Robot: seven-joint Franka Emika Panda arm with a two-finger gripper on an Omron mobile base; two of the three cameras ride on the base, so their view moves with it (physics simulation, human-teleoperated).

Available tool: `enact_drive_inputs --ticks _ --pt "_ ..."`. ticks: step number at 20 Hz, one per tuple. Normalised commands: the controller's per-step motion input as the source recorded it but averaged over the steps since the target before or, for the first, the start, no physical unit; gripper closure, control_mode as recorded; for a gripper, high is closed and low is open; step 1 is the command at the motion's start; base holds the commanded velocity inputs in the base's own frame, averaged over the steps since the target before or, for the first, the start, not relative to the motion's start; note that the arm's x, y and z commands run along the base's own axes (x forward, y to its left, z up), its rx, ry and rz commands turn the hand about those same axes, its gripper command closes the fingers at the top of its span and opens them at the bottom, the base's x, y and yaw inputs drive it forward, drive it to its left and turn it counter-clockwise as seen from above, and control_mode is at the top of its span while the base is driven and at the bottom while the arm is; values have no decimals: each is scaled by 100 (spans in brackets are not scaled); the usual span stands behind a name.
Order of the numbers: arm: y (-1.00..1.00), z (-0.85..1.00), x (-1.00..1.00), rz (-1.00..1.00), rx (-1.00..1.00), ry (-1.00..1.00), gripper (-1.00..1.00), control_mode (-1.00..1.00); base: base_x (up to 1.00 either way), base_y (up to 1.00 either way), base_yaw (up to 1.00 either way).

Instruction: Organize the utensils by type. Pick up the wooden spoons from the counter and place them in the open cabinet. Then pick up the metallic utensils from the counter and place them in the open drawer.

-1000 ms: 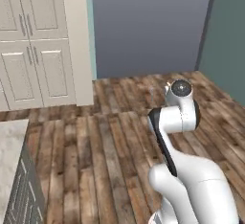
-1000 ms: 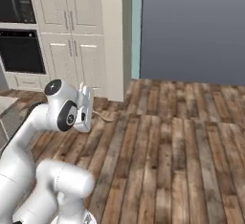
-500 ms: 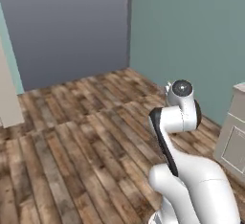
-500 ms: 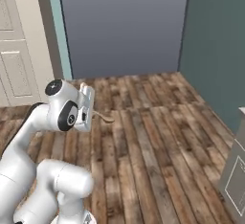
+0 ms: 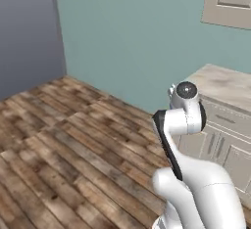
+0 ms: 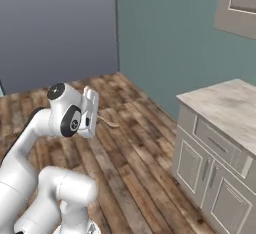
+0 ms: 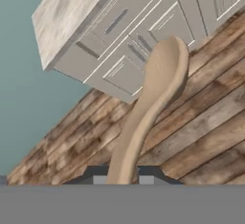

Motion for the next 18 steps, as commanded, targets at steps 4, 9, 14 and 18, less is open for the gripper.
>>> enact_drive_inputs --ticks 4,9,14,18 --pt "0 0 0 0 0 0 100 100 4 -58 -56" --pt "0 0 0 0 0 0 100 100 1 -62 -55" --pt "0 0 0 0 0 0 100 100 3 -71 -50" --pt "0 0 0 0 0 0 100 100 7 -81 -44"
